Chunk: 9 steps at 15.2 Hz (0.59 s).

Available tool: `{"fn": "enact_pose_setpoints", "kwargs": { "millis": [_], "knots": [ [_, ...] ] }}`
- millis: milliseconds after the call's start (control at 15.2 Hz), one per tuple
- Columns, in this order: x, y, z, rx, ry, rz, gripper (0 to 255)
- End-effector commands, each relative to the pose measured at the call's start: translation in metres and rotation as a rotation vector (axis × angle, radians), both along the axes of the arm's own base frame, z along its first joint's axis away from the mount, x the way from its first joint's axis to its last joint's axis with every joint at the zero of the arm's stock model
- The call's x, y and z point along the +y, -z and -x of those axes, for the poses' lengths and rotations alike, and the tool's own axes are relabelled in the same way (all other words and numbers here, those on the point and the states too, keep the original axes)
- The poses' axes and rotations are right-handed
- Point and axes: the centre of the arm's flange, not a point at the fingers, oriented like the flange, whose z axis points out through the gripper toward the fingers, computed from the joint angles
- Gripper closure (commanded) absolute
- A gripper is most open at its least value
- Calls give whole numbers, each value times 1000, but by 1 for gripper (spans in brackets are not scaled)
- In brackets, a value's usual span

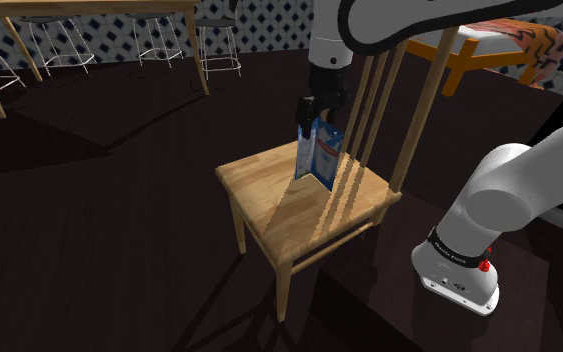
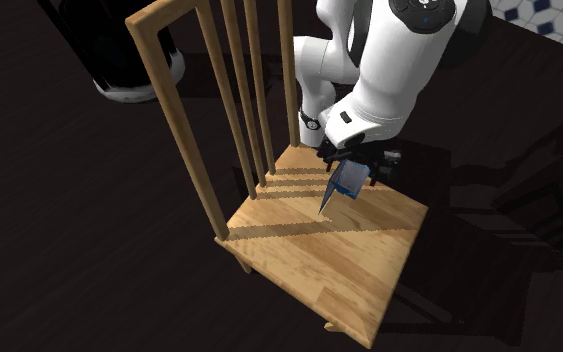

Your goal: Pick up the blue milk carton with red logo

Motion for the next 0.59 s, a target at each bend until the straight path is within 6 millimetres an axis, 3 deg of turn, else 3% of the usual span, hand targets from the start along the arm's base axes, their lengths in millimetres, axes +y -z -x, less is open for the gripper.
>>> {"fn": "enact_pose_setpoints", "kwargs": {
  "millis": [0,198,264,528],
  "knots": [
    [0,11,0,0,0,0,0],
    [0,19,0,0,0,0,0],
    [1,19,0,0,0,0,255],
    [1,19,0,0,0,0,255]
  ]
}}
